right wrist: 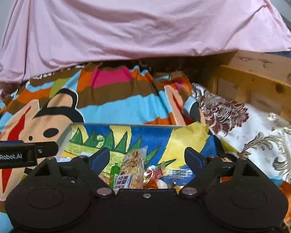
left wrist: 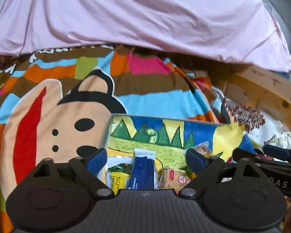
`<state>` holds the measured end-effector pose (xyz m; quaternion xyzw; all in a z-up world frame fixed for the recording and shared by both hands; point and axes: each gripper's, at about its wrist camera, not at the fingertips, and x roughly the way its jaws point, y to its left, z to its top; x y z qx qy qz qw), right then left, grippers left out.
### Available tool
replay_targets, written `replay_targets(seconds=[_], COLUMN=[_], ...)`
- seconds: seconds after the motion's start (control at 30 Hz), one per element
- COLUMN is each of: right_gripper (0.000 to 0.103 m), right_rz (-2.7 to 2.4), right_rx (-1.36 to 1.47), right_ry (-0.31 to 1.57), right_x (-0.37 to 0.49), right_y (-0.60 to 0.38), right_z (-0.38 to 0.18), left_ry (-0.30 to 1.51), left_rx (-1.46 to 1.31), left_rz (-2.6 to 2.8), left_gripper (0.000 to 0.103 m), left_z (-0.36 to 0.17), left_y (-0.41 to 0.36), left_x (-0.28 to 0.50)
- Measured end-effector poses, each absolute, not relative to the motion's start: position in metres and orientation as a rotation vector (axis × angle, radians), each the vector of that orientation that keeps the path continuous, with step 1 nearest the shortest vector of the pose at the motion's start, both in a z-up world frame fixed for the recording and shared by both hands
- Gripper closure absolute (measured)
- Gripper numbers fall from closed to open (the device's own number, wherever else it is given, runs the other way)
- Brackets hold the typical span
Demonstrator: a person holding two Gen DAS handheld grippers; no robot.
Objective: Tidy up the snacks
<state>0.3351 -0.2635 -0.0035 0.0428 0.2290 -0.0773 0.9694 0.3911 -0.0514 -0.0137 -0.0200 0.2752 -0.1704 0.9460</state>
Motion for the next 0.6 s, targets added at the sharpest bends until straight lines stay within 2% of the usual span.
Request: replay_targets(seconds=[0.1, 0.23, 0.6], right_gripper=[0.015, 0.006, 0.001], right_rz=[-0.158, -0.148, -0.131], right_rx=[0.087, 0.091, 0.079], right_ry=[0.439, 0.401, 0.315], right_x=[0.324, 0.311, 0.283], right_y=[-0.265, -0.266, -0.264], right_z=[0.006, 0.018, 0.038], left_ry=[0.549, 0.519, 0.424], left_rx=[-0.07, -0.113, -0.1], left_rz=[-0.333, -0.319, -0.293], left_gripper=[0.006, 0.001, 0.001], left_z=[-0.006, 0.004, 0.021], left_y=[-0.045, -0.036, -0.031], left_x=[0.384, 0.371, 0.343])
